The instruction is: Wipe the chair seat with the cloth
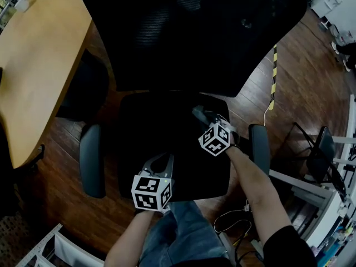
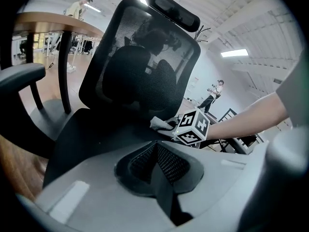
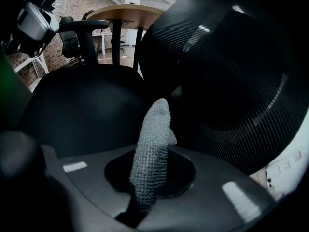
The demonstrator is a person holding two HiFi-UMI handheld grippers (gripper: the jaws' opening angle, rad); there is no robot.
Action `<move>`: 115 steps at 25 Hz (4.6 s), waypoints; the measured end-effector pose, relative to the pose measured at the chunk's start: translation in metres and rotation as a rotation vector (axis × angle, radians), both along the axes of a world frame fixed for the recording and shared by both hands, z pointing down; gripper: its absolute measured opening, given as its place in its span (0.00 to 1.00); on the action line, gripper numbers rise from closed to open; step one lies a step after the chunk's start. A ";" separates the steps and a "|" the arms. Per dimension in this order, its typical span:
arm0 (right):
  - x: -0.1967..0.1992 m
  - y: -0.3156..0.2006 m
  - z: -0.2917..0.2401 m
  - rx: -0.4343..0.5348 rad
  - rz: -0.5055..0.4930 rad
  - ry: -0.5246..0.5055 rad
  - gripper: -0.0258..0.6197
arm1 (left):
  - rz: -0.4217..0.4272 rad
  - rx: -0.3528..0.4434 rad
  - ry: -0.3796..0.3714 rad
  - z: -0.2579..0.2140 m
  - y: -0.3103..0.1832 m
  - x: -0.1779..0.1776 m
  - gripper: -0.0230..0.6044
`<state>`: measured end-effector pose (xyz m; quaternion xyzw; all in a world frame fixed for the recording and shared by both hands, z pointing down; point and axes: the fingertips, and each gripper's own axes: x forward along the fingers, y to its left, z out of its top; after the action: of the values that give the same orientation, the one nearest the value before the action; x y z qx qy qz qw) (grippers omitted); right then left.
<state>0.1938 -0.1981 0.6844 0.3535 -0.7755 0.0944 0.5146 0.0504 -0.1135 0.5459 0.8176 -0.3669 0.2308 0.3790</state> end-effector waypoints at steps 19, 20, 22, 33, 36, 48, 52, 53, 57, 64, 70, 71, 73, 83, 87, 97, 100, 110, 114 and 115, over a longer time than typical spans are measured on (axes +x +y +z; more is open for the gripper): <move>-0.056 0.164 -0.019 0.046 0.017 -0.028 0.06 | 0.055 0.045 0.002 -0.007 0.096 -0.043 0.04; -0.059 0.176 -0.019 0.049 0.011 -0.029 0.06 | 0.061 0.047 0.003 -0.008 0.101 -0.043 0.04; -0.066 0.197 -0.020 0.056 0.003 -0.037 0.06 | 0.071 0.052 0.002 -0.008 0.108 -0.043 0.04; -0.090 0.297 -0.023 0.071 -0.006 -0.085 0.06 | 0.093 0.064 0.000 -0.010 0.151 -0.031 0.04; -0.093 0.312 -0.022 0.065 -0.003 -0.106 0.06 | 0.096 0.062 -0.002 -0.010 0.157 -0.028 0.04; -0.089 0.309 -0.041 0.093 -0.021 -0.167 0.06 | 0.124 0.073 0.005 -0.009 0.157 -0.004 0.04; -0.074 0.259 -0.063 0.150 0.031 -0.180 0.06 | 0.136 0.094 0.013 -0.017 0.139 0.005 0.04; -0.069 0.242 -0.068 0.166 0.051 -0.180 0.06 | 0.131 0.098 0.018 -0.019 0.134 0.007 0.04; -0.045 0.168 -0.080 0.211 0.170 -0.167 0.06 | 0.131 0.091 0.021 -0.019 0.122 0.014 0.04; -0.006 0.065 -0.073 0.214 0.249 -0.071 0.06 | 0.107 0.032 0.000 -0.002 0.090 0.014 0.04; 0.032 0.017 -0.043 0.153 0.311 0.004 0.06 | 0.076 0.017 0.021 0.004 0.046 0.030 0.04; 0.039 0.009 -0.040 0.143 0.324 0.014 0.06 | 0.073 0.017 0.026 0.004 0.039 0.034 0.04; 0.051 -0.005 -0.033 0.129 0.336 0.034 0.06 | 0.070 0.015 0.032 0.005 0.026 0.041 0.04; 0.089 -0.024 -0.007 0.055 0.337 0.114 0.06 | 0.050 -0.020 0.028 0.019 -0.001 0.047 0.04; 0.086 -0.021 -0.006 0.049 0.337 0.107 0.06 | 0.054 -0.026 0.023 0.021 -0.001 0.048 0.04; 0.066 0.017 -0.008 0.052 0.349 0.074 0.06 | 0.090 -0.022 0.026 0.019 0.023 0.048 0.04; 0.057 0.038 -0.008 0.047 0.362 0.066 0.06 | 0.104 -0.016 0.026 0.017 0.034 0.044 0.04; 0.027 0.127 -0.015 0.075 0.391 0.038 0.06 | 0.145 0.018 0.023 0.005 0.087 0.025 0.04; 0.027 0.160 -0.017 0.102 0.396 0.042 0.06 | 0.165 0.032 0.019 0.001 0.106 0.022 0.04; 0.026 0.167 -0.018 0.108 0.396 0.043 0.06 | 0.169 0.036 0.017 0.000 0.110 0.021 0.04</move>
<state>0.2200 -0.0310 0.6662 0.5278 -0.6836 0.1444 0.4829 0.0719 -0.0036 0.5463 0.8542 -0.2973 0.2487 0.3465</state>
